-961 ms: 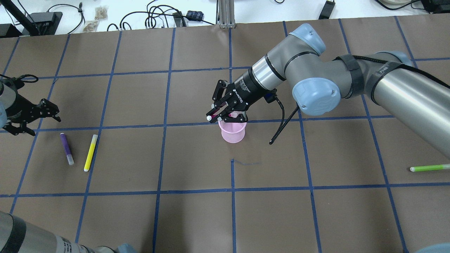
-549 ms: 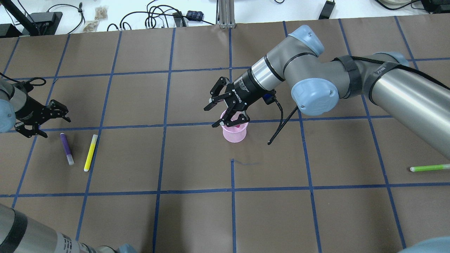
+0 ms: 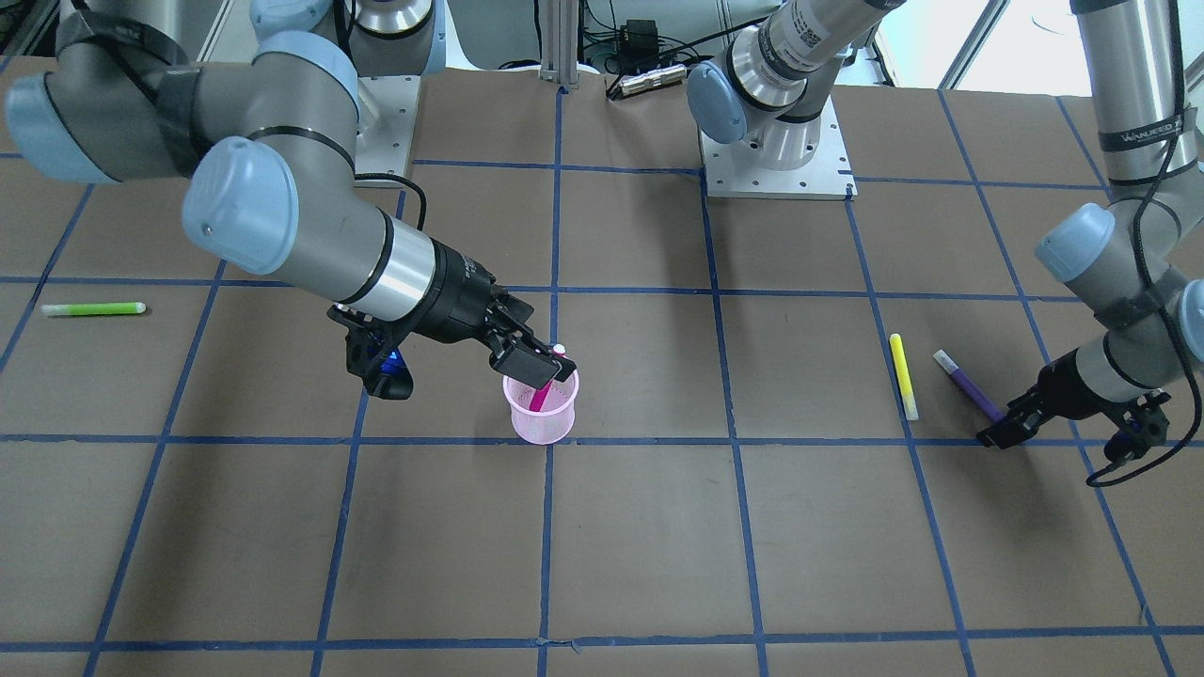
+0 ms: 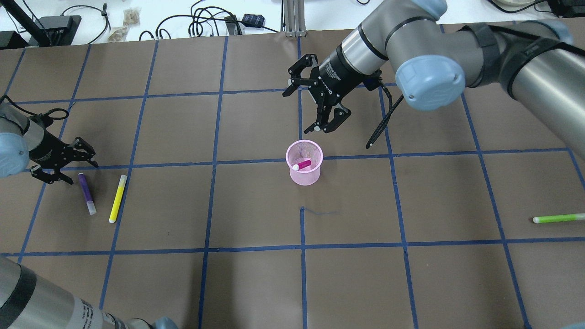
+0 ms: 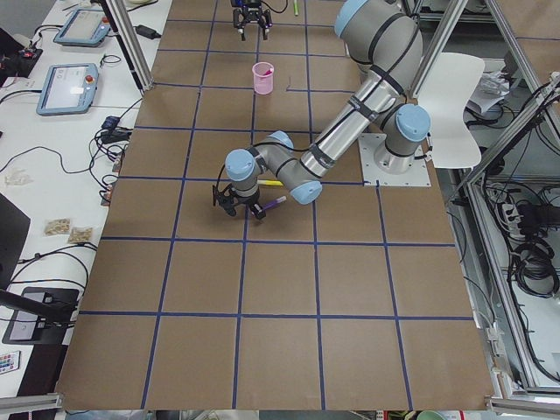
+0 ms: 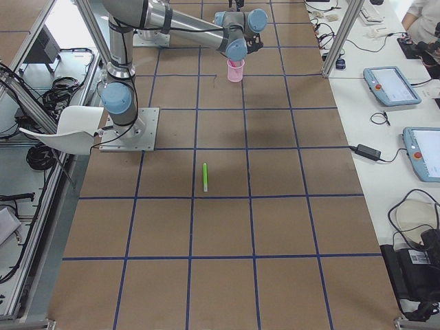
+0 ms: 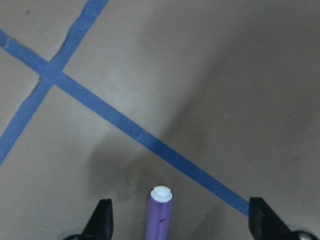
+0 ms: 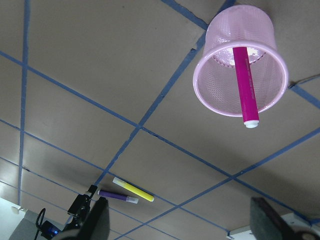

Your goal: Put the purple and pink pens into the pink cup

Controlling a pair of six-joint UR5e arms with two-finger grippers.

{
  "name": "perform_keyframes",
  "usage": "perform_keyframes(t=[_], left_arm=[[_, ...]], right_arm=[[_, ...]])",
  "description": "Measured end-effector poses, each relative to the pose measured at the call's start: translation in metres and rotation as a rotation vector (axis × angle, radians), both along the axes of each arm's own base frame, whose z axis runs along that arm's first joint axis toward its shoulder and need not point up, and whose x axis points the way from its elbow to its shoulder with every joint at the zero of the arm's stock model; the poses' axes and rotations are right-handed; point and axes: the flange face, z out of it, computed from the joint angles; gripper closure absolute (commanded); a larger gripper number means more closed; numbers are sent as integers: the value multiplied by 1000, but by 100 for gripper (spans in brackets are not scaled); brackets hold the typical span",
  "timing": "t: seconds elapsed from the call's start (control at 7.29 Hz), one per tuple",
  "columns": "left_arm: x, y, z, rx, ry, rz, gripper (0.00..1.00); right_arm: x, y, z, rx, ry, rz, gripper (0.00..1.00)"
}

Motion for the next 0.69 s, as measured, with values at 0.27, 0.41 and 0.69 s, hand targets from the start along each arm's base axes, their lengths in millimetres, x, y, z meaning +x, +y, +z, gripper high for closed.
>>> perform_keyframes(t=[0.27, 0.41, 0.69], left_arm=[[2, 2, -1, 23, -19, -5, 100], [2, 3, -2, 37, -23, -7, 100], [2, 5, 2, 62, -12, -11, 100]], right_arm=[[-34, 5, 46, -187, 210, 246, 0], [-56, 5, 65, -242, 338, 414, 0], [-94, -3, 104, -299, 512, 634, 0]])
